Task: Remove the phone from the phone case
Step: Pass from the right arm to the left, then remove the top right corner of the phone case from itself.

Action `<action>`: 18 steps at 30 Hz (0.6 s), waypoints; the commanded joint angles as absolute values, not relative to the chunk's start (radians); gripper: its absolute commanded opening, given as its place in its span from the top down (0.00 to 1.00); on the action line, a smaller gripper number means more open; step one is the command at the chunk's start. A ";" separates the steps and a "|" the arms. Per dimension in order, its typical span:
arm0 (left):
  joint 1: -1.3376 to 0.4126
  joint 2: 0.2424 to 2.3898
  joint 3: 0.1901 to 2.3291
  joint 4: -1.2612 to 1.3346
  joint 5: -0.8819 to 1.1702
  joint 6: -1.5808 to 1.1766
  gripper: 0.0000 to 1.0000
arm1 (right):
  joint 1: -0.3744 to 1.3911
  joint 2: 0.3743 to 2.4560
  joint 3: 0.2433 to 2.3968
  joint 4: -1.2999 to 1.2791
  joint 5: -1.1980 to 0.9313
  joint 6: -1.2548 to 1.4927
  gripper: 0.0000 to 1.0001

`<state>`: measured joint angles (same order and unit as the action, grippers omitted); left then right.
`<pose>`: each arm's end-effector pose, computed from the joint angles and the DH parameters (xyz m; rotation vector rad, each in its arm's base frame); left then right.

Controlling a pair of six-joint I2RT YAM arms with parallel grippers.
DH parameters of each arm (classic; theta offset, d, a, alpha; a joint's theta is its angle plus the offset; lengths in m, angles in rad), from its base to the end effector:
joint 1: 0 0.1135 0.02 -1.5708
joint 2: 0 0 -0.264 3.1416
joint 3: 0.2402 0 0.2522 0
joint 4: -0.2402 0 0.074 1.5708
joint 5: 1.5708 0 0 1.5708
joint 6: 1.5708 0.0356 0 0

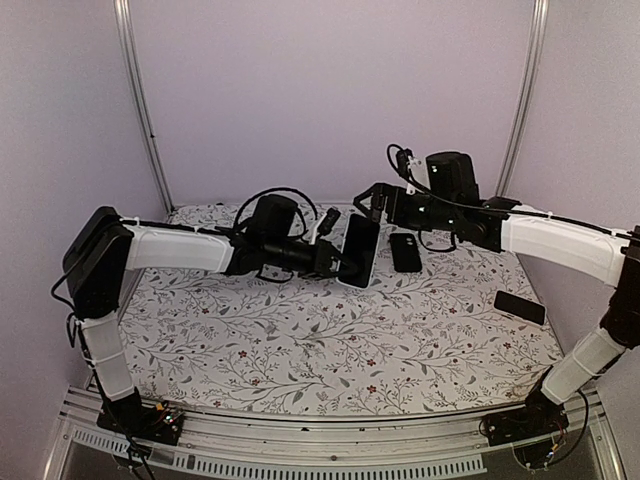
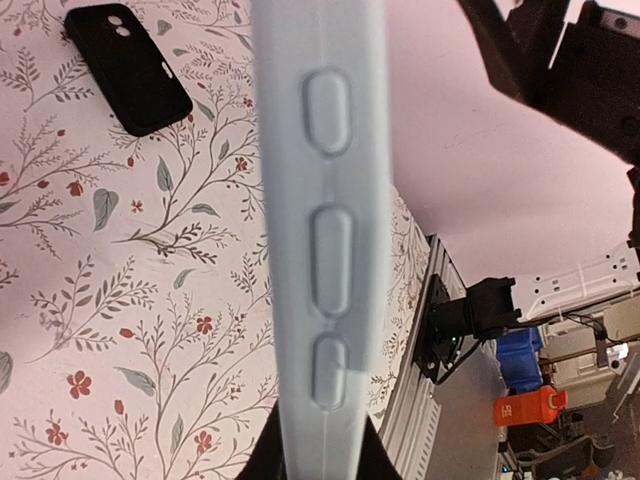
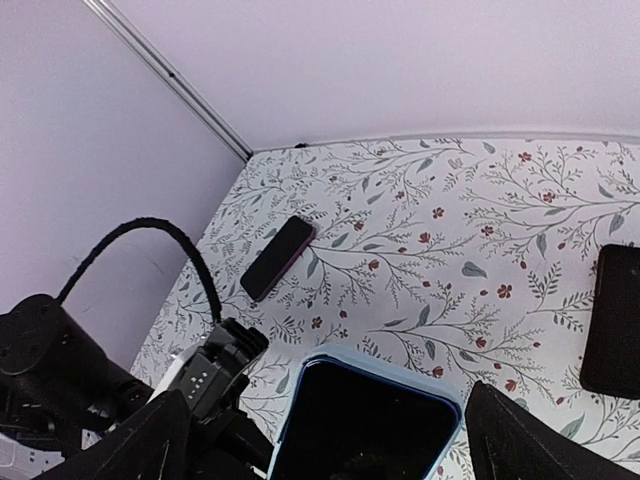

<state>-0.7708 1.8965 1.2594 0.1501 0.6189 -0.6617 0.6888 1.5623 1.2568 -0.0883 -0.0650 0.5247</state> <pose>0.2927 -0.3131 0.2179 0.5630 2.2547 -1.4523 0.2846 0.2373 0.3190 -0.2138 2.0539 0.8408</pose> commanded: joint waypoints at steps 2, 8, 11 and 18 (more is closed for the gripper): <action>-0.728 1.821 1.238 0.219 0.733 -0.614 1.00 | 0.628 1.429 1.163 0.086 -0.219 0.463 0.01; -0.695 1.785 1.192 0.299 0.834 -0.613 1.00 | 0.577 1.345 1.093 0.149 -0.357 0.420 0.01; -0.692 1.762 1.178 0.319 0.870 -0.587 1.00 | 0.552 1.317 1.064 0.174 -0.438 0.418 0.02; -0.689 1.725 1.124 0.489 0.972 -0.636 1.00 | 0.536 1.308 1.026 0.206 -0.542 0.450 0.11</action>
<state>-0.6952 1.7828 1.1488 0.2855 0.8658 -0.6216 0.5446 1.3296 1.0500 0.1547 -0.4461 0.4435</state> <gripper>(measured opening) 0.101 0.912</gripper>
